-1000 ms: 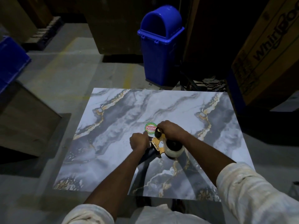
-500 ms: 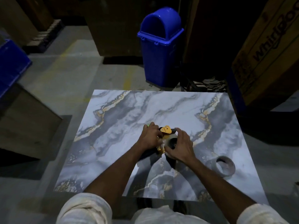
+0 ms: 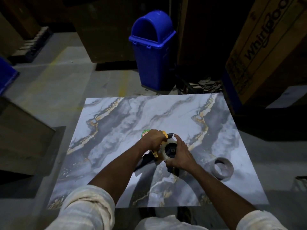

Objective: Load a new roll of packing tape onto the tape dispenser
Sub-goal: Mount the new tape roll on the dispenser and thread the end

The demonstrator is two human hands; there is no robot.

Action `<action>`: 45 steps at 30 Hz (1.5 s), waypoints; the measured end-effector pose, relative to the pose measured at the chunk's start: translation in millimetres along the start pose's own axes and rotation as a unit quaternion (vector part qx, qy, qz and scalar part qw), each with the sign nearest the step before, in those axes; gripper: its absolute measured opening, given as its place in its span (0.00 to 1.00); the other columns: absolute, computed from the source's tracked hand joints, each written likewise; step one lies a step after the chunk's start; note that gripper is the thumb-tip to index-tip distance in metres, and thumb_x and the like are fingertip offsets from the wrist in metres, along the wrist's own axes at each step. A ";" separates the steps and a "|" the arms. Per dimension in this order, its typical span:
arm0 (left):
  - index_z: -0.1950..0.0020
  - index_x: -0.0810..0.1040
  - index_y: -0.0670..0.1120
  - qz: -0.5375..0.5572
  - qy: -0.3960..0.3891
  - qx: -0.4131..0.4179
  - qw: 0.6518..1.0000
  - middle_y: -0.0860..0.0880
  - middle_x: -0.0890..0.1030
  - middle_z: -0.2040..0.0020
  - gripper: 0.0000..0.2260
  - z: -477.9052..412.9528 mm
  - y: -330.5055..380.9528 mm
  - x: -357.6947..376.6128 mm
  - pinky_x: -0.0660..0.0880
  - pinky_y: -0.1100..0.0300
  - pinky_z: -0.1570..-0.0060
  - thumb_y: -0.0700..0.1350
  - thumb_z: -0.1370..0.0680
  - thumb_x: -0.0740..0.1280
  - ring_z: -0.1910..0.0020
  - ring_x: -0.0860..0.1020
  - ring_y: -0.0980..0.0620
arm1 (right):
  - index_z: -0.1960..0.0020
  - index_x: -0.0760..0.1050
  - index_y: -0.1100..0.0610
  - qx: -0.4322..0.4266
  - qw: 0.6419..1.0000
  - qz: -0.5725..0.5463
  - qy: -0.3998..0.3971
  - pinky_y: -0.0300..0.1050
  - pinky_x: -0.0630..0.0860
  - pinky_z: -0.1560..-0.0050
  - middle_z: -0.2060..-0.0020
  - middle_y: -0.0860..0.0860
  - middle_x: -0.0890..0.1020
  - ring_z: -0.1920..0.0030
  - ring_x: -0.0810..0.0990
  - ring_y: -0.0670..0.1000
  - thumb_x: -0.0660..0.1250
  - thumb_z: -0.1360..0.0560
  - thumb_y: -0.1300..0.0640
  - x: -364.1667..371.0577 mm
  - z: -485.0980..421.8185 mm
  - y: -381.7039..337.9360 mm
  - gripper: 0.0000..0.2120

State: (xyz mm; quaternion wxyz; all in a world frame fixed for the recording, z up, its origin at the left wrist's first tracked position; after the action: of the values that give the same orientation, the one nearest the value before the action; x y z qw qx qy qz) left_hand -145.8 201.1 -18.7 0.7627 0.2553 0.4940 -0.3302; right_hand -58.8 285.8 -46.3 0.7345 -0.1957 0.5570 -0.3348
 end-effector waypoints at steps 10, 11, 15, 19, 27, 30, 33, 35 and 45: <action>0.42 0.85 0.50 0.057 -0.046 -0.027 0.997 0.45 0.81 0.52 0.16 -0.3 -7.9 13.4 0.66 0.57 0.61 0.48 0.29 0.77 0.50 0.80 0.44 | 0.20 0.41 0.42 0.010 1.000 0.015 -0.024 0.54 0.78 0.36 0.28 0.54 0.69 0.30 0.71 0.56 0.80 0.43 0.38 -3.6 -3.9 6.0 0.65; 0.45 0.85 0.49 0.054 -0.045 -0.029 0.997 0.46 0.80 0.55 0.13 0.2 -8.9 12.8 0.66 0.57 0.61 0.47 0.29 0.76 0.52 0.80 0.43 | 0.20 0.41 0.43 0.009 1.000 0.017 -0.023 0.54 0.78 0.36 0.28 0.54 0.69 0.30 0.71 0.56 0.79 0.43 0.38 -4.3 -3.4 5.4 0.65; 0.56 0.85 0.46 0.042 -0.031 -0.032 0.998 0.50 0.70 0.68 0.04 4.7 -8.1 10.0 0.65 0.57 0.65 0.45 0.28 0.74 0.58 0.80 0.41 | 0.19 0.42 0.43 0.001 1.000 0.017 -0.026 0.54 0.77 0.36 0.29 0.54 0.69 0.30 0.72 0.56 0.79 0.43 0.37 -6.3 -2.9 4.2 0.64; 0.61 0.81 0.43 0.067 0.006 -0.045 0.997 0.49 0.71 0.70 0.05 9.0 -11.1 10.5 0.64 0.56 0.67 0.44 0.28 0.71 0.64 0.74 0.43 | 0.19 0.42 0.43 -0.001 0.999 0.016 -0.034 0.54 0.77 0.34 0.27 0.53 0.69 0.29 0.72 0.54 0.78 0.42 0.34 -11.1 -4.3 5.7 0.64; 0.58 0.86 0.45 0.138 0.032 -0.070 0.987 0.45 0.84 0.60 0.07 13.4 -16.5 20.3 0.79 0.53 0.61 0.45 0.30 0.70 0.59 0.81 0.44 | 0.19 0.49 0.49 0.007 0.999 0.038 -0.022 0.53 0.76 0.34 0.25 0.51 0.69 0.28 0.72 0.53 0.77 0.44 0.31 -16.0 4.7 15.1 0.63; 0.56 0.87 0.45 0.157 0.044 -0.070 0.984 0.44 0.85 0.58 0.06 15.8 -13.5 23.8 0.79 0.53 0.59 0.44 0.28 0.70 0.57 0.81 0.44 | 0.18 0.44 0.47 -0.028 0.992 0.117 -0.036 0.57 0.72 0.31 0.25 0.55 0.65 0.25 0.65 0.58 0.77 0.41 0.33 -16.2 3.3 1.9 0.63; 0.53 0.86 0.43 0.187 0.044 -0.066 0.979 0.42 0.85 0.56 0.07 16.8 -12.4 26.8 0.79 0.52 0.58 0.43 0.26 0.71 0.56 0.81 0.43 | 0.19 0.35 0.44 -0.101 0.963 0.239 -0.071 0.66 0.58 0.24 0.19 0.58 0.45 0.18 0.44 0.62 0.81 0.43 0.36 -8.0 -12.3 -32.1 0.70; 0.50 0.85 0.41 0.205 0.049 -0.058 0.976 0.41 0.85 0.54 0.07 18.2 -10.9 26.4 0.79 0.50 0.56 0.42 0.25 0.71 0.55 0.82 0.42 | 0.18 0.34 0.45 -0.145 0.936 0.300 -0.113 0.68 0.50 0.23 0.18 0.57 0.38 0.18 0.38 0.60 0.84 0.45 0.37 2.8 -25.9 -57.1 0.74; 0.51 0.86 0.41 0.207 0.030 -0.025 0.978 0.42 0.85 0.53 0.08 16.2 -18.1 23.4 0.80 0.49 0.56 0.40 0.29 0.72 0.56 0.82 0.42 | 0.30 0.59 0.49 -0.170 0.928 0.293 -0.155 0.57 0.79 0.47 0.34 0.49 0.62 0.36 0.68 0.53 0.83 0.47 0.43 19.9 -38.6 -65.3 0.53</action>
State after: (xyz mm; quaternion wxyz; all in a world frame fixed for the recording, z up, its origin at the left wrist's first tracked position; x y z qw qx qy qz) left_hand -143.2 171.9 -35.3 0.8056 0.3426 0.4611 -0.1452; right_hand -110.2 229.3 -28.6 0.8329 -0.1954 0.5170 0.0292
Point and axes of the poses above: each hand's wrist, its own z-axis away from the middle knuckle, its own x-axis out of the palm, y = z × x, the point moved 10 cm from there along -z, towards the middle knuckle
